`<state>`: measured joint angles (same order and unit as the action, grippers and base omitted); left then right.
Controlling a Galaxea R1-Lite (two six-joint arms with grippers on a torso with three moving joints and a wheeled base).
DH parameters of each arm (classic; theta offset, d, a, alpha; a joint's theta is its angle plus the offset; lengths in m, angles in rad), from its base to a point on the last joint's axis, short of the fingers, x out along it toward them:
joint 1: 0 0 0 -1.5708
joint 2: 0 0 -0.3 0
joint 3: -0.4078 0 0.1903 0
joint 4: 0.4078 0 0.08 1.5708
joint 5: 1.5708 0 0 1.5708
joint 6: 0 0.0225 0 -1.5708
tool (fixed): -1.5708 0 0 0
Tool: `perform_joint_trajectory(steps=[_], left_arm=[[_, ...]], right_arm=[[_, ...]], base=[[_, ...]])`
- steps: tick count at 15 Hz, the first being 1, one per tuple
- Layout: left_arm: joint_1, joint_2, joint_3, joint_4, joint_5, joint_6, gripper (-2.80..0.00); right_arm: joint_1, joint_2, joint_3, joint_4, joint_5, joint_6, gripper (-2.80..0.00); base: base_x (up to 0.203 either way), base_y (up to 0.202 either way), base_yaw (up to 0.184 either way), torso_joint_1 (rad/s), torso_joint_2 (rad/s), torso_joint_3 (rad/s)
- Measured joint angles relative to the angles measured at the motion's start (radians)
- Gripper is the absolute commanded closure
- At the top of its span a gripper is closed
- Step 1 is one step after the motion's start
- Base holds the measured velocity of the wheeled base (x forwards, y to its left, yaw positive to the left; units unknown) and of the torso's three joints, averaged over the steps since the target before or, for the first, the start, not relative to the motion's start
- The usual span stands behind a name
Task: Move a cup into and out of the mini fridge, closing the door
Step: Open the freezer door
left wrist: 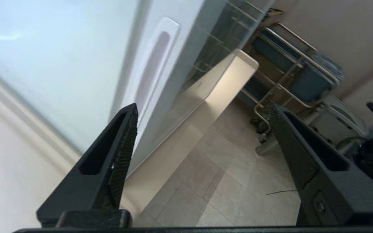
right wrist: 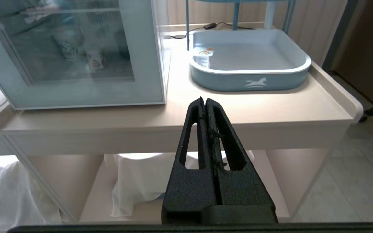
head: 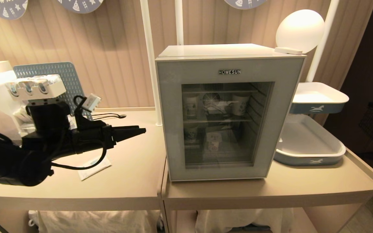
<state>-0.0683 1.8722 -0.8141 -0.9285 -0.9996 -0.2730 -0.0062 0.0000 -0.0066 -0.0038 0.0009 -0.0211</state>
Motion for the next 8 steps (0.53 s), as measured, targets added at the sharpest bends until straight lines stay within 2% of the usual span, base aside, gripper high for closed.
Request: perform_joint_trajectory(steps=[4,8], left_arm=[[-0.065,0.105,-0.045,-0.056,-0.01,0.0,-2.8],[-0.077,0.151,-0.063,-0.055,-0.017,-0.001,-2.8]], right_arm=[[0.0,0.0,0.003,-0.002,0.001,-0.001,0.0],[0.0,0.0,0.003,-0.002,0.0,-0.001,0.0]], base=[[0.0,0.0,0.0,0.0,0.0,0.0],[0.0,0.0,0.0,0.0,0.0,0.0]])
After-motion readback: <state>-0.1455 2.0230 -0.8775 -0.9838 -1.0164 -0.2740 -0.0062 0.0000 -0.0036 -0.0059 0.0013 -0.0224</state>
